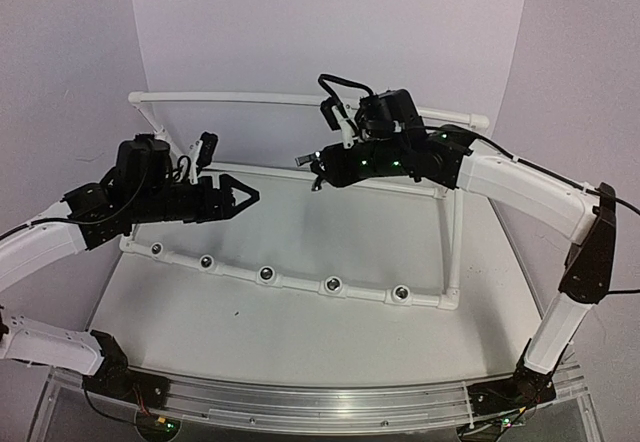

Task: Install the water faucets

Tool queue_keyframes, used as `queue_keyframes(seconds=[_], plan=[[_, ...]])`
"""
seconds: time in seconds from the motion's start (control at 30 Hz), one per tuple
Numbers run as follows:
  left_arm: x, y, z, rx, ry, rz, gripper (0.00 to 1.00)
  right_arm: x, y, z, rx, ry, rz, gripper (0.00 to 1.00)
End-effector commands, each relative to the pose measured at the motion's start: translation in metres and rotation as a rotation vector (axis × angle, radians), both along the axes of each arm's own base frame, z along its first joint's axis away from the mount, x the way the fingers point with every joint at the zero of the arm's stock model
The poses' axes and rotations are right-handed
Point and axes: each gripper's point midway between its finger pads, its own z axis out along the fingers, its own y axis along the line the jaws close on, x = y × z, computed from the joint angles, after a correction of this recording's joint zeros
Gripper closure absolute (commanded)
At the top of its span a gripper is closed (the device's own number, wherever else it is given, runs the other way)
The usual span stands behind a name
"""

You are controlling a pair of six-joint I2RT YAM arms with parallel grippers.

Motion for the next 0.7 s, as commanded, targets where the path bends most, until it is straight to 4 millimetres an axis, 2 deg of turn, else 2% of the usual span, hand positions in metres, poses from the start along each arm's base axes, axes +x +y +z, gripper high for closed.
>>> queue_keyframes(seconds=[0.0, 0.17, 0.23, 0.43, 0.67], plan=[[0.006, -0.028, 0.02, -0.005, -0.091, -0.083, 0.24, 0.013, 0.0, 0.019, 0.132, 0.023, -0.122, 1.0], [0.005, -0.055, 0.021, -0.013, -0.107, -0.16, 0.34, 0.005, 0.01, 0.018, 0.158, 0.047, -0.082, 1.0], [0.006, -0.063, 0.025, -0.035, -0.117, -0.177, 0.37, 0.002, 0.015, 0.011, 0.148, 0.057, -0.072, 1.0], [0.005, -0.087, 0.02, -0.045, -0.108, -0.225, 0.44, -0.006, 0.025, 0.0, 0.13, 0.065, -0.051, 1.0], [0.006, -0.097, 0.024, -0.084, -0.109, -0.234, 0.51, -0.013, 0.034, -0.003, 0.127, 0.065, -0.036, 1.0]])
